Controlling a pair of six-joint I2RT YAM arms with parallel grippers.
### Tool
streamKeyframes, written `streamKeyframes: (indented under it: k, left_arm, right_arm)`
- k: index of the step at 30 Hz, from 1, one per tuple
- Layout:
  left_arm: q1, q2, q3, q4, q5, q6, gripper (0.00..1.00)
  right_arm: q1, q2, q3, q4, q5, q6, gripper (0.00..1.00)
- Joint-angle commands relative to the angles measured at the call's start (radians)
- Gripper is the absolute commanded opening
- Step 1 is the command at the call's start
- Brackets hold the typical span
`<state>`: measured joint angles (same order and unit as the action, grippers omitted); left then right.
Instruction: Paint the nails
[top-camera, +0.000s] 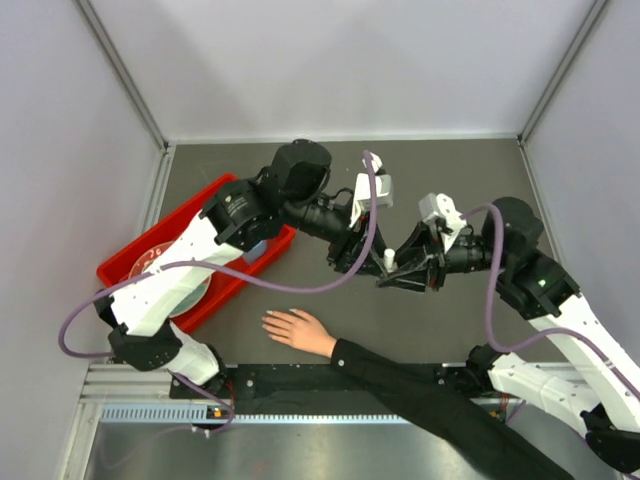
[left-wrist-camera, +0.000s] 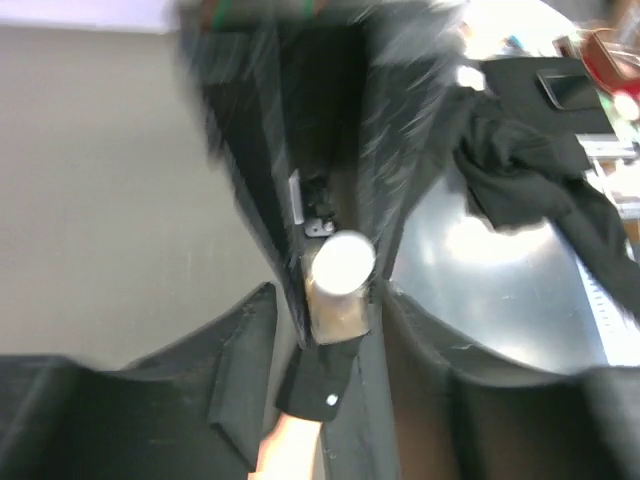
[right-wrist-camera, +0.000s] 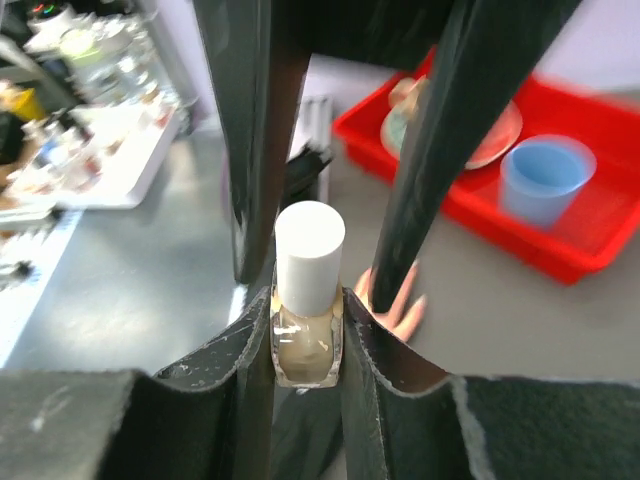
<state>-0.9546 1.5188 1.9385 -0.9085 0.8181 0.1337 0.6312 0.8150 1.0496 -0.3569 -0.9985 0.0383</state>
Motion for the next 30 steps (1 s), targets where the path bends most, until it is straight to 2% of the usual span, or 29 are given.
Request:
streamKeyframes:
  k: [1, 2, 3, 5, 6, 10, 12, 13, 15, 16, 17, 18, 19, 21, 22, 25, 27, 30]
  left_arm:
    - [-0.018, -0.11, -0.072, 0.118, -0.262, -0.129, 0.58]
    - [-0.018, -0.144, -0.075, 0.134, -0.32, -0.129, 0.64]
    - [-0.018, -0.155, -0.072, 0.151, -0.353, -0.2, 0.66]
    - [-0.018, -0.173, -0.07, 0.152, -0.398, -0.236, 0.68]
    - [-0.018, -0.187, -0.082, 0.183, -0.408, -0.273, 0.99]
    - [-0.018, -0.293, -0.197, 0.336, -0.485, -0.385, 0.99]
    - [-0.016, -0.348, -0.255, 0.393, -0.554, -0.469, 0.9]
    - [-0.018, -0.361, -0.275, 0.448, -0.563, -0.498, 0.7]
    - [-0.019, -0.367, -0.318, 0.485, -0.591, -0.587, 0.58]
    - [-0.019, -0.364, -0.328, 0.497, -0.629, -0.614, 0.46]
    - [-0.027, -0.362, -0.349, 0.511, -0.678, -0.67, 0.45]
    - [-0.039, -0.362, -0.363, 0.523, -0.738, -0.693, 0.48]
    - [-0.073, -0.362, -0.375, 0.539, -0.863, -0.703, 0.52]
    - [-0.122, -0.344, -0.382, 0.55, -0.995, -0.694, 0.54]
    - [-0.163, -0.332, -0.372, 0.545, -1.087, -0.691, 0.54]
    - [-0.213, -0.272, -0.322, 0.52, -1.233, -0.654, 0.48]
    - [-0.223, -0.247, -0.306, 0.529, -1.27, -0.629, 0.42]
    - [-0.234, -0.238, -0.334, 0.6, -1.284, -0.602, 0.42]
  right_arm:
    - [0.002, -0.031, 0.096, 0.098, 0.104, -0.034, 0.0]
    - [0.004, -0.033, 0.093, 0.093, 0.153, -0.026, 0.0]
    - [0.004, -0.04, 0.083, 0.093, 0.175, -0.018, 0.0]
    - [0.005, -0.037, 0.079, 0.091, 0.211, 0.004, 0.0]
    - [0.004, -0.031, 0.081, 0.087, 0.222, 0.011, 0.0]
    - [0.005, -0.014, 0.081, 0.052, 0.287, 0.003, 0.0]
    - [0.005, -0.007, 0.084, 0.038, 0.339, 0.0, 0.0]
    - [0.004, 0.002, 0.086, 0.033, 0.359, 0.009, 0.0]
    - [0.007, 0.022, 0.104, 0.019, 0.455, 0.028, 0.0]
    - [0.009, 0.033, 0.116, -0.008, 0.49, 0.047, 0.0]
    - [0.016, 0.058, 0.139, -0.02, 0.577, 0.067, 0.0]
    - [0.016, 0.068, 0.148, -0.03, 0.615, 0.087, 0.0]
    - [0.016, 0.078, 0.156, -0.034, 0.638, 0.115, 0.0]
    - [0.03, 0.096, 0.167, -0.042, 0.685, 0.129, 0.0]
    - [0.035, 0.101, 0.168, -0.047, 0.733, 0.132, 0.0]
    - [0.045, 0.113, 0.176, -0.062, 0.756, 0.127, 0.0]
    - [0.044, 0.113, 0.178, -0.071, 0.761, 0.126, 0.0]
    - [0.045, 0.113, 0.173, -0.077, 0.759, 0.124, 0.0]
